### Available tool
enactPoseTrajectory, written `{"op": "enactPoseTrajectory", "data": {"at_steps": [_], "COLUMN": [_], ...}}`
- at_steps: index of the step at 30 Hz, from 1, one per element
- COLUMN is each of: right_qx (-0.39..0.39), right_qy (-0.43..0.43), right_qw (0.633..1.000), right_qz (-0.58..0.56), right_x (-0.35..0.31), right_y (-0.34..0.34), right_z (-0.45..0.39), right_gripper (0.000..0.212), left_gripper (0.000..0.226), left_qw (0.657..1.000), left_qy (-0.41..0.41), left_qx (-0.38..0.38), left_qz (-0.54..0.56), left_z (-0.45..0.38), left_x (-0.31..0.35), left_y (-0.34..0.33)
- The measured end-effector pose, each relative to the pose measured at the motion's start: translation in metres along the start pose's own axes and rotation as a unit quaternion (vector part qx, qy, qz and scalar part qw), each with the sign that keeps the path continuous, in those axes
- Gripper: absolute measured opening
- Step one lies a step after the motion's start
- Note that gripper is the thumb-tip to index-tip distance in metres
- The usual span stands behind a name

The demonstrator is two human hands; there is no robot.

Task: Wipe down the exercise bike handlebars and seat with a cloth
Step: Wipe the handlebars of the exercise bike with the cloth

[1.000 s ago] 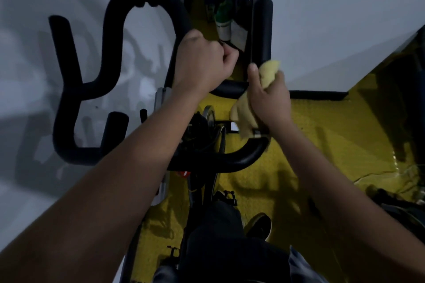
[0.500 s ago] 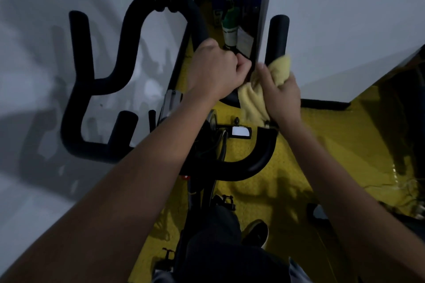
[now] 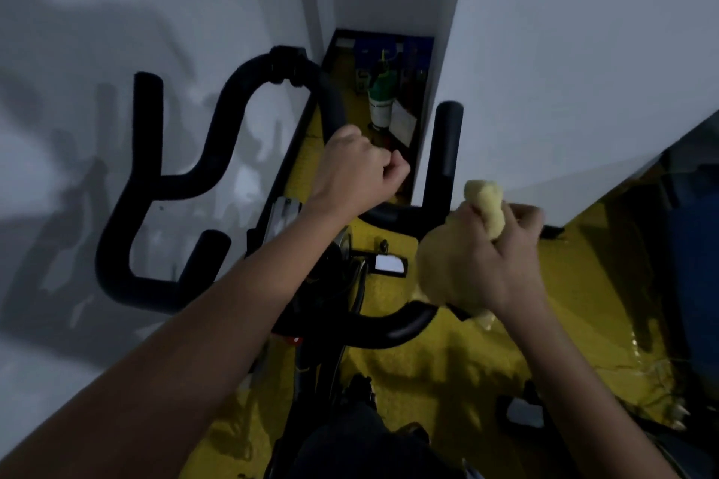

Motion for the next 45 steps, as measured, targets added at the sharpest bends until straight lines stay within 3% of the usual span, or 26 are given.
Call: {"op": "enactPoseTrajectory", "data": {"at_steps": [2,4,7,8,11,12,13,15,19,22,23,25,27,30,33,39,41,45], "right_qx": [0.025,0.014,-0.054,-0.084,-0.192,-0.234,-0.267,-0.317,-0.387,-0.390,-0.400,-0.430,-0.453,-0.483,-0.507,-0.440,-0.462,-0.595], "right_qy": [0.036,0.026,-0.033,-0.050,-0.096,-0.098,-0.098,-0.091,-0.086,-0.070,-0.063,-0.021,0.026,0.052,0.108,0.280,0.302,0.248], "right_qw": [0.998,0.994,0.972,0.959,0.896,0.875,0.858,0.833,0.815,0.849,0.860,0.869,0.868,0.859,0.842,0.840,0.816,0.746], "right_qz": [-0.034,-0.106,-0.225,-0.264,-0.388,-0.413,-0.428,-0.445,-0.423,-0.350,-0.311,-0.244,-0.201,-0.159,-0.150,-0.149,-0.173,-0.170], "right_x": [-0.034,-0.061,-0.082,-0.088,-0.103,-0.108,-0.113,-0.119,-0.127,-0.129,-0.131,-0.138,-0.146,-0.147,-0.155,-0.173,-0.179,-0.178], "right_y": [0.012,0.016,0.004,-0.002,-0.019,-0.024,-0.029,-0.038,-0.057,-0.073,-0.078,-0.087,-0.095,-0.108,-0.121,-0.120,-0.120,-0.133], "right_z": [-0.008,-0.020,-0.041,-0.047,-0.060,-0.064,-0.068,-0.077,-0.092,-0.107,-0.109,-0.110,-0.105,-0.092,-0.069,-0.037,-0.025,-0.003], "right_gripper": [0.016,0.010,0.015,0.021,0.029,0.027,0.025,0.023,0.044,0.040,0.048,0.057,0.040,0.043,0.022,0.025,0.029,0.043], "left_gripper": [0.034,0.015,0.037,0.040,0.049,0.048,0.047,0.046,0.032,0.023,0.021,0.022,0.017,0.013,0.013,0.001,0.001,0.003], "left_qw": [0.992,0.968,0.908,0.866,0.668,0.646,0.646,0.678,0.750,0.793,0.796,0.781,0.750,0.722,0.666,0.628,0.626,0.621], "left_qy": [0.020,0.078,0.184,0.230,0.338,0.332,0.330,0.344,0.402,0.437,0.453,0.486,0.510,0.513,0.542,0.552,0.540,0.524], "left_qx": [0.021,-0.013,-0.090,-0.130,-0.198,-0.203,-0.198,-0.171,-0.049,0.013,0.028,0.076,0.144,0.220,0.277,0.316,0.320,0.326], "left_qz": [0.124,0.236,0.366,0.424,0.632,0.657,0.659,0.626,0.523,0.424,0.401,0.384,0.396,0.408,0.432,0.449,0.463,0.483], "left_z": [-0.005,-0.014,-0.032,-0.036,-0.033,-0.031,-0.028,-0.022,-0.014,-0.003,0.002,0.014,0.028,0.048,0.073,0.103,0.110,0.117], "left_x": [-0.003,-0.005,-0.004,-0.001,0.003,0.003,0.000,-0.012,-0.035,-0.044,-0.045,-0.045,-0.042,-0.032,-0.023,-0.018,-0.016,-0.011], "left_y": [0.009,0.014,0.018,0.019,0.016,0.019,0.020,0.022,0.047,0.068,0.074,0.086,0.099,0.121,0.141,0.177,0.187,0.192]}}
Point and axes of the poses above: each hand's wrist, its own z-axis away from the middle knuckle, its own y-axis out of the back of the hand, x = y × z, the point moved 7 cm from there along -z, towards the middle knuckle, and after that the axes turned 2 degrees about x, right-handed, at the moved point
